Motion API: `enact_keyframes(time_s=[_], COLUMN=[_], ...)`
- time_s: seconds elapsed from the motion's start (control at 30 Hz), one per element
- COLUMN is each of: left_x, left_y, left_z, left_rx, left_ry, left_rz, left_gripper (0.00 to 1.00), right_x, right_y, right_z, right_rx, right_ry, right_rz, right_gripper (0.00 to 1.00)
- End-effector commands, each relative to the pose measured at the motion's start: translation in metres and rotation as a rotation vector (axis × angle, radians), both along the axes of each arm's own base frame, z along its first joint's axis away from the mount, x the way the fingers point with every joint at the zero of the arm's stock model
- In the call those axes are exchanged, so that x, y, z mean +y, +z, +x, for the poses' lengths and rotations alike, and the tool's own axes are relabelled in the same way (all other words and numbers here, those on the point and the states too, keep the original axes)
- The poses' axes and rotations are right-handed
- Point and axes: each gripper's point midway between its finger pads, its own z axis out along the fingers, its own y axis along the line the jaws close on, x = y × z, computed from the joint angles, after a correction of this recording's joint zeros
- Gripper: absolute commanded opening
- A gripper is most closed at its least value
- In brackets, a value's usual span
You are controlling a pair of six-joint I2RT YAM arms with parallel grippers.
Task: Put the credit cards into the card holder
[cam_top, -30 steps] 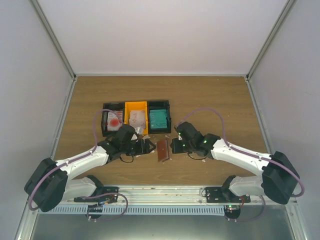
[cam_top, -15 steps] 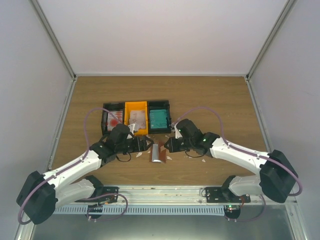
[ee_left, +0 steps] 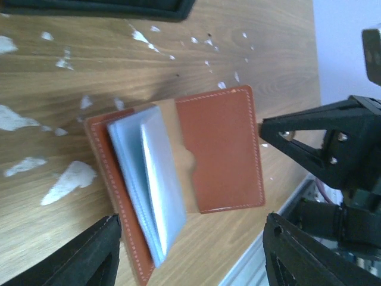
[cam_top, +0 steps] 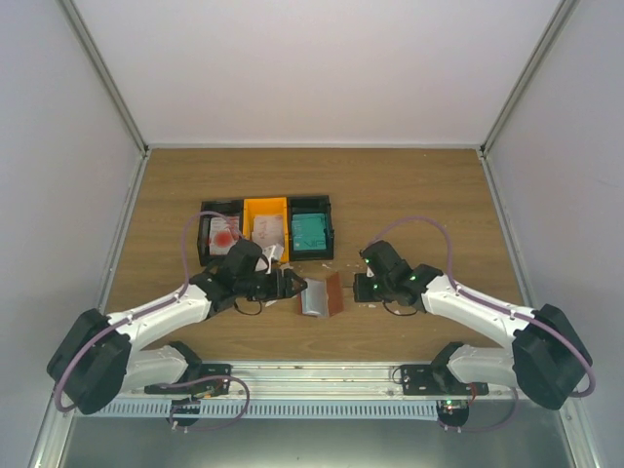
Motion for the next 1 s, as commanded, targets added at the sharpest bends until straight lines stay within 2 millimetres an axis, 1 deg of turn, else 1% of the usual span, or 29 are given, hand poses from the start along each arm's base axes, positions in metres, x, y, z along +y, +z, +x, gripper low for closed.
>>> enact_keyframes(time_s=[0.0,0.1,0.2,0.27,0.33,0.4,0.43,0.5,0.57,0.67,0.83,0.9,0.97], left_x=[-0.028,-0.035,-0.041,-0.044,-0.045,-0.044,-0.043,-0.041,-0.04,-0.039,-0.037,-0.036,-0.037], left_y=[0.019,0.02,0.021,0.02,0.014,0.004,-0.005,-0.017,-0.026,-0.037,-0.047,-0.049,-0.049], left_z=[-0.005,-0.005,-0.007,-0.006,-0.005,-0.003,-0.002,-0.001,-0.002,-0.002,-0.001,-0.001,-0.001], left_rx=[-0.029,-0.026,-0.023,-0.021,-0.01,0.017,0.037,0.064,0.087,0.111,0.138,0.144,0.147], left_ry=[-0.131,-0.155,-0.179,-0.187,-0.188,-0.175,-0.164,-0.148,-0.148,-0.149,-0.142,-0.14,-0.143], left_rz=[-0.157,-0.188,-0.204,-0.201,-0.189,-0.159,-0.135,-0.101,-0.08,-0.055,-0.017,-0.009,-0.011], left_gripper=[0.65,0.57,0.47,0.44,0.42,0.39,0.39,0.39,0.41,0.44,0.48,0.52,0.56], right_x=[-0.012,-0.011,-0.008,-0.006,-0.005,-0.004,-0.005,-0.007,-0.008,-0.012,-0.02,-0.026,-0.027], right_y=[-0.005,-0.007,-0.002,0.002,0.003,0.001,0.0,-0.004,-0.008,-0.014,-0.028,-0.035,-0.039], right_z=[0.003,0.004,0.006,0.008,0.009,0.008,0.008,0.007,0.006,0.006,0.005,0.005,0.005], right_rx=[-0.022,-0.023,-0.038,-0.049,-0.051,-0.049,-0.045,-0.039,-0.033,-0.028,-0.005,0.001,0.005], right_ry=[-0.01,-0.003,0.008,0.013,0.021,0.024,0.023,0.022,0.022,0.013,-0.001,-0.015,-0.017], right_rz=[-0.052,-0.051,-0.036,-0.029,-0.028,-0.03,-0.033,-0.043,-0.051,-0.071,-0.119,-0.152,-0.164], right_gripper=[0.01,0.01,0.0,0.0,0.01,0.0,0.0,0.0,0.0,0.01,0.01,0.01,0.01])
